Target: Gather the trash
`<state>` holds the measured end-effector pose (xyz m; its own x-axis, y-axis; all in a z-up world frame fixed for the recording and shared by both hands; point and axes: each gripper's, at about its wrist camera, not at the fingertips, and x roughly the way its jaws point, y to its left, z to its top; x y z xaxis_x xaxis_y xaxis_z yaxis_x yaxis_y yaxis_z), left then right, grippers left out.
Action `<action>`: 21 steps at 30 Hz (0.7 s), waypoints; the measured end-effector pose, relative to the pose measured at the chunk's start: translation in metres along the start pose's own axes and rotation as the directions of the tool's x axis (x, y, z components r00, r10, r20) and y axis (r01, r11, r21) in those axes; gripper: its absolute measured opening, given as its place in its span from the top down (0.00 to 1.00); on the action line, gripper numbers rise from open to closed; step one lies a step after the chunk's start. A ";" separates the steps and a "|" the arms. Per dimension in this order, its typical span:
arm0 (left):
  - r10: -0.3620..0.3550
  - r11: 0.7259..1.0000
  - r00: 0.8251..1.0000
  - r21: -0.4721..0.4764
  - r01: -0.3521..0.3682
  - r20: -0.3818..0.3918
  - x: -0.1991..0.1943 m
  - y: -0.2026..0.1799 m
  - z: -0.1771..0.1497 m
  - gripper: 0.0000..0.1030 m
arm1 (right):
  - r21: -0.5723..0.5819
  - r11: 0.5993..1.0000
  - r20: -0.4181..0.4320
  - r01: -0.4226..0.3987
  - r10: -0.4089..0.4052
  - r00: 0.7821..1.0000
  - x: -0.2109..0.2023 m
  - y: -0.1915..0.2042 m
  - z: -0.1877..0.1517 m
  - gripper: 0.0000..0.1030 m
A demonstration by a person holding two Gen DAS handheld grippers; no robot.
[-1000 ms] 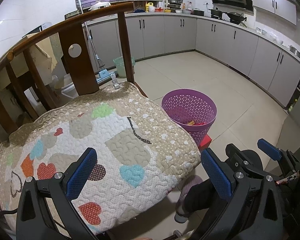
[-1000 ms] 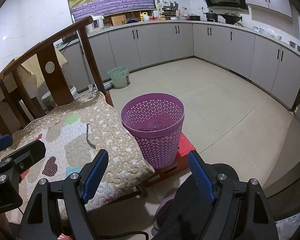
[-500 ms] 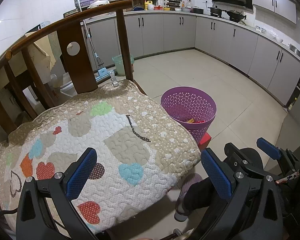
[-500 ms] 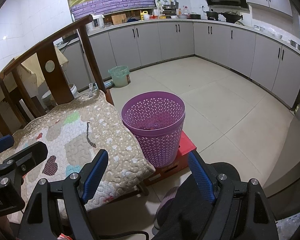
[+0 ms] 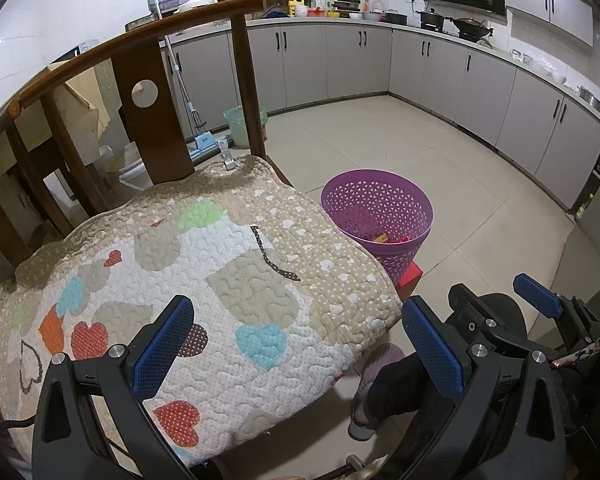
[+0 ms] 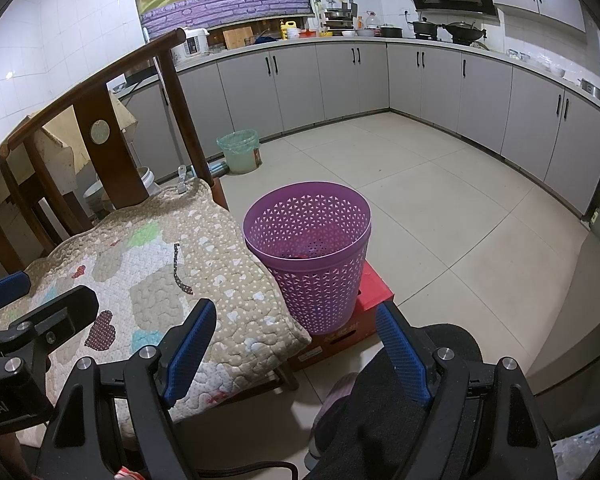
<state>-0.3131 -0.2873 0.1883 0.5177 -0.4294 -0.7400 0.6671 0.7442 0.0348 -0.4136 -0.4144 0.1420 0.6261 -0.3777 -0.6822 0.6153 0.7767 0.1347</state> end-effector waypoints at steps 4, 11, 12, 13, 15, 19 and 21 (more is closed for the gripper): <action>0.000 1.000 1.000 0.001 0.000 0.000 0.000 0.000 0.000 0.00 | 0.000 1.000 -0.002 -0.001 0.001 1.000 0.001 0.000 0.000 0.17; -0.002 1.000 1.000 0.001 0.002 -0.004 0.001 -0.001 0.000 0.00 | 0.000 1.000 -0.005 -0.003 0.003 1.000 0.002 0.000 0.000 0.17; -0.002 1.000 1.000 0.002 0.002 -0.006 0.001 -0.001 0.000 0.00 | 0.000 1.000 -0.005 -0.003 0.003 1.000 0.002 0.000 0.000 0.17; -0.003 1.000 1.000 0.002 0.003 -0.007 0.001 -0.002 0.000 0.00 | 0.000 1.000 -0.005 -0.003 0.003 1.000 0.002 0.000 0.000 0.17; -0.005 1.000 1.000 0.003 0.005 -0.010 0.002 -0.001 0.000 0.00 | 0.000 1.000 -0.006 -0.003 0.003 1.000 0.001 0.001 -0.001 0.17; -0.005 1.000 1.000 0.003 0.005 -0.011 0.002 -0.001 0.000 0.00 | 0.000 1.000 -0.006 -0.004 0.004 1.000 0.002 0.001 0.000 0.17; -0.005 1.000 1.000 0.003 0.005 -0.011 0.002 -0.001 0.000 0.00 | 0.000 1.000 -0.006 -0.004 0.004 1.000 0.002 0.001 -0.001 0.17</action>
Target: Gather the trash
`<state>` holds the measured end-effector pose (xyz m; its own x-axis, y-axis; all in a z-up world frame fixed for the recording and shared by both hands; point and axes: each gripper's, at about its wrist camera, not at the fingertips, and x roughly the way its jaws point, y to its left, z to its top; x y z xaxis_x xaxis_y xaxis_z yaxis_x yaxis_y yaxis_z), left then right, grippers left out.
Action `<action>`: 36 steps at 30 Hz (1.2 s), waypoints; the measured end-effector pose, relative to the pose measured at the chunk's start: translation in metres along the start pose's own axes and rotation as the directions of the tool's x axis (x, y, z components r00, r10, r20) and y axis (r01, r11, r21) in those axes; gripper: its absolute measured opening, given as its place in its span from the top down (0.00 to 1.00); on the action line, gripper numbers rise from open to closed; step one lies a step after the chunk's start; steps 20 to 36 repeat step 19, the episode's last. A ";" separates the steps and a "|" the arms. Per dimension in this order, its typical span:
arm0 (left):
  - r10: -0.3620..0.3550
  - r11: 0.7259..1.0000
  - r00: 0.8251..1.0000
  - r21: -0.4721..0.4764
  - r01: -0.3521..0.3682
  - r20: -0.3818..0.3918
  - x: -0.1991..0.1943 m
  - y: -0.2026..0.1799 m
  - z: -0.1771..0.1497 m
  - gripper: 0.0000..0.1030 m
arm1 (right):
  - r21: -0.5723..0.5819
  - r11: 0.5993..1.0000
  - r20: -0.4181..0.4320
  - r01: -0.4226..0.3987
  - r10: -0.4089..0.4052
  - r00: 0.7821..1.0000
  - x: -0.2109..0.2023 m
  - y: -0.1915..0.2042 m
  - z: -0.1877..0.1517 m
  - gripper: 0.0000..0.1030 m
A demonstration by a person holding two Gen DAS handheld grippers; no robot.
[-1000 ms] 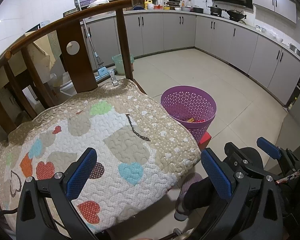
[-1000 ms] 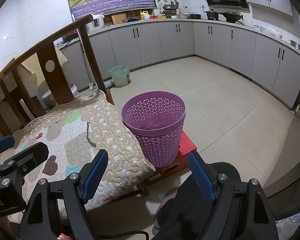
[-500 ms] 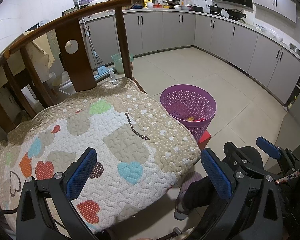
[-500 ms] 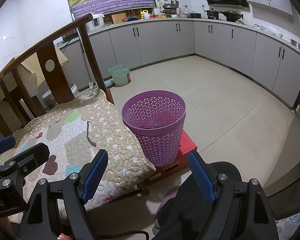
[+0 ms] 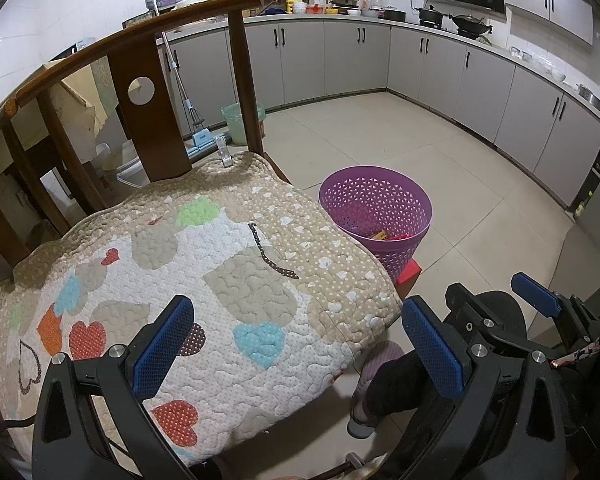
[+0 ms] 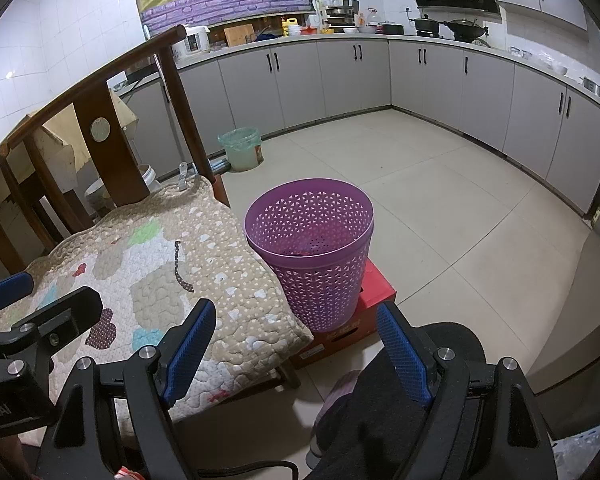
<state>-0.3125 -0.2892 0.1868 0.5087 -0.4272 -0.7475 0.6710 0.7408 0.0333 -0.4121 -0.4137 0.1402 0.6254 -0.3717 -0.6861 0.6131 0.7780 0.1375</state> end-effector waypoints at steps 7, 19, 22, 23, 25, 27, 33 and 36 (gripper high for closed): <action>-0.002 1.000 1.000 0.000 0.002 0.000 0.000 0.000 0.000 0.00 | 0.000 1.000 -0.003 -0.002 0.002 1.000 0.001 0.001 0.000 0.17; -0.012 1.000 1.000 0.007 0.012 -0.004 0.001 -0.002 -0.002 0.00 | -0.004 1.000 -0.013 -0.005 0.005 1.000 0.003 -0.002 0.000 0.17; -0.012 1.000 1.000 0.007 0.012 -0.004 0.001 -0.002 -0.002 0.00 | -0.004 1.000 -0.013 -0.005 0.005 1.000 0.003 -0.002 0.000 0.17; -0.012 1.000 1.000 0.007 0.012 -0.004 0.001 -0.002 -0.002 0.00 | -0.004 1.000 -0.013 -0.005 0.005 1.000 0.003 -0.002 0.000 0.17; -0.012 1.000 1.000 0.007 0.012 -0.004 0.001 -0.002 -0.002 0.00 | -0.004 1.000 -0.013 -0.005 0.005 1.000 0.003 -0.002 0.000 0.17; -0.012 1.000 1.000 0.007 0.012 -0.004 0.001 -0.002 -0.002 0.00 | -0.004 1.000 -0.013 -0.005 0.005 1.000 0.003 -0.002 0.000 0.17; -0.012 1.000 1.000 0.007 0.012 -0.004 0.001 -0.002 -0.002 0.00 | -0.004 1.000 -0.013 -0.005 0.005 1.000 0.003 -0.002 0.000 0.17; -0.012 1.000 1.000 0.007 0.012 -0.004 0.001 -0.002 -0.002 0.00 | -0.004 1.000 -0.013 -0.005 0.005 1.000 0.003 -0.002 0.000 0.17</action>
